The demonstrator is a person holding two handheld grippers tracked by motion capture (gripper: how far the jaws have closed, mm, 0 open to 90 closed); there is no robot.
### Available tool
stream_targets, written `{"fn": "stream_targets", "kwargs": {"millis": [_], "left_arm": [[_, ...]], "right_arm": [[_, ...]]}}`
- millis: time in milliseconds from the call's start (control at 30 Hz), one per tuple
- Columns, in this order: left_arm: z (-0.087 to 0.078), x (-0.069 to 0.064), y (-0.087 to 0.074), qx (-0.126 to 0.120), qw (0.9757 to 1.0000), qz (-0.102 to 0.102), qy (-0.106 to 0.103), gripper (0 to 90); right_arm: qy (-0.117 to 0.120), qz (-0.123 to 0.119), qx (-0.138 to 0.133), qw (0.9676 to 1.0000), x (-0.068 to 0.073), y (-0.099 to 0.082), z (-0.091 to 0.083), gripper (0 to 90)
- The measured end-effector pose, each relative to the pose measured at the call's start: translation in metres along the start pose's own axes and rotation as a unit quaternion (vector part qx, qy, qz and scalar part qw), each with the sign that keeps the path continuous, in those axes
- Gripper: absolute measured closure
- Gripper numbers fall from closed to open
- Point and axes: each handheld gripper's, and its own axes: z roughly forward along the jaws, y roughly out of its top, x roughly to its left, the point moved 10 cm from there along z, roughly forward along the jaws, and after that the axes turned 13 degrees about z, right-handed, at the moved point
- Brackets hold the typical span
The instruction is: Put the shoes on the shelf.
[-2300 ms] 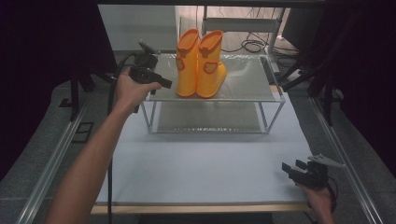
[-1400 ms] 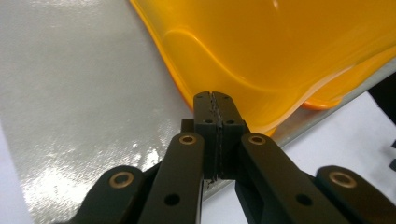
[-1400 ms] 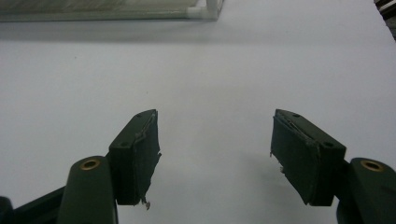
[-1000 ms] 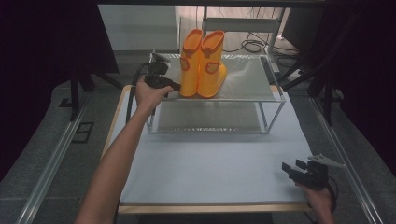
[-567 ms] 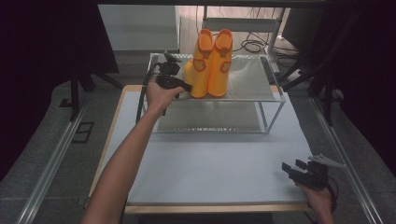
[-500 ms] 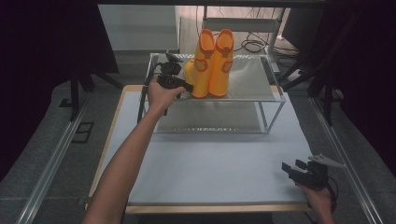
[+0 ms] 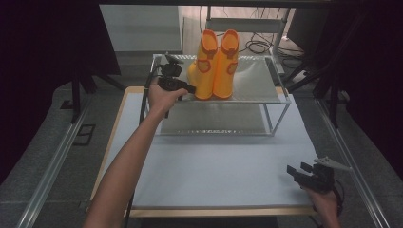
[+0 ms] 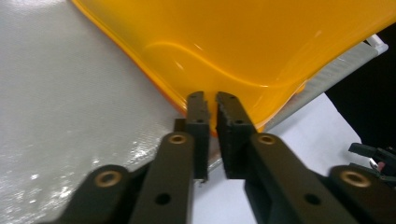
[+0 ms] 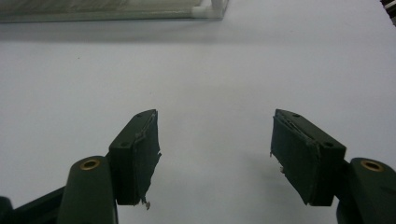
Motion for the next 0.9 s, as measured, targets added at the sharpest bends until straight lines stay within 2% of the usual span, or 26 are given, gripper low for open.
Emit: {"fn": "stream_targets", "kwargs": {"millis": [133, 233, 333, 433, 700, 900], "left_arm": [[-0.01, 0.002, -0.004, -0.01, 0.9999, 0.006, 0.002, 70.6], [-0.02, 0.001, -0.008, -0.018, 0.9997, 0.009, -0.012, 63.7], [-0.028, 0.0, -0.016, -0.008, 0.9996, 0.023, -0.016, 58.9], [-0.039, 0.0, -0.024, -0.01, 0.9993, 0.032, -0.018, 57.5], [-0.061, -0.013, -0.045, -0.027, 0.9976, 0.056, -0.031, 53.2], [-0.07, -0.024, -0.062, -0.037, 0.9949, 0.073, -0.059, 52.9]], "right_arm": [[0.0, 0.002, -0.003, 1.0, -0.001, 0.001, 0.0, 31.9], [0.0, 0.001, -0.002, 1.0, -0.001, 0.0, 0.001, 31.9], [-0.001, -0.001, -0.001, 1.0, -0.001, 0.0, 0.001, 31.9], [-0.001, -0.001, -0.001, 1.0, 0.0, 0.0, 0.001, 31.9], [0.0, -0.004, 0.005, 1.0, 0.003, -0.003, 0.003, 31.9], [0.0, -0.005, 0.005, 1.0, 0.003, -0.003, 0.003, 31.9]]}}
